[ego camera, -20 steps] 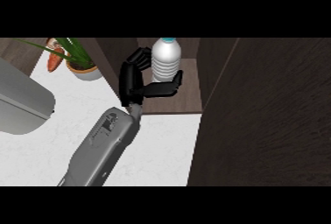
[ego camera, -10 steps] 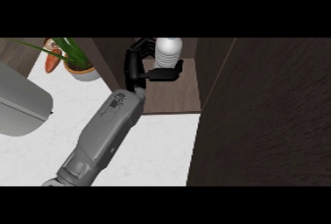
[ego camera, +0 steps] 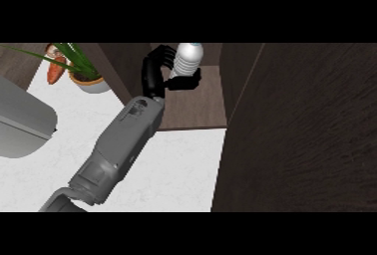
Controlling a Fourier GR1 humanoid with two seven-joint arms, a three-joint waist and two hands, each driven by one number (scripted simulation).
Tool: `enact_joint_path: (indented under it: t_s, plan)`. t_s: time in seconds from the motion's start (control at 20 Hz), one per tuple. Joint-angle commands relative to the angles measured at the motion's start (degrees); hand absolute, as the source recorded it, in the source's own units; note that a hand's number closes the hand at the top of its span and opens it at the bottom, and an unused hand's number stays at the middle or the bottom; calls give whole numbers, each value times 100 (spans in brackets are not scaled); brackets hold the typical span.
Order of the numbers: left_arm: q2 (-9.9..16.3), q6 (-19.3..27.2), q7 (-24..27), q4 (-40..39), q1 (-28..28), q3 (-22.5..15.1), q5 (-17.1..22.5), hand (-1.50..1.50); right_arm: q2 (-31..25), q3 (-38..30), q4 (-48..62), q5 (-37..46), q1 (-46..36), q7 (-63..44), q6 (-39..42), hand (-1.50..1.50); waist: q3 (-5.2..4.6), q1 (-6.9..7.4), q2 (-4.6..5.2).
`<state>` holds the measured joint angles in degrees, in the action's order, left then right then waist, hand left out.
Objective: Pick up the bottled water, place it into the cabinet and close the cabinet
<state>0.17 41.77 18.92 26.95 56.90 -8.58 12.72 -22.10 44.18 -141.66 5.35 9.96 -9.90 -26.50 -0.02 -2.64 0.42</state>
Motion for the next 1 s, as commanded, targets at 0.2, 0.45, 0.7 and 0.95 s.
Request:
enact_joint_path:
  t_s: [0.2, 0.45, 0.7, 0.95]
  plan:
    - [216, -137, 279, -1062, 585, 422, 105, 150, -106, 105, -463, 210, 26, -239, 78, -150, -4, -31, 34]
    - [-16, 142, 874, -1379, 358, 593, 187, 150, -268, -9, -499, -63, 257, 56, 129, -150, 0, -114, 54]
    - [32, 367, 896, -1867, 444, 462, -158, -150, -167, 10, -407, -15, 89, 47, 87, -150, -3, -78, 59]
    - [18, 626, 645, -2273, 614, 277, -425, -150, -281, 75, -476, 8, 184, 103, 82, -150, -2, -123, 57]
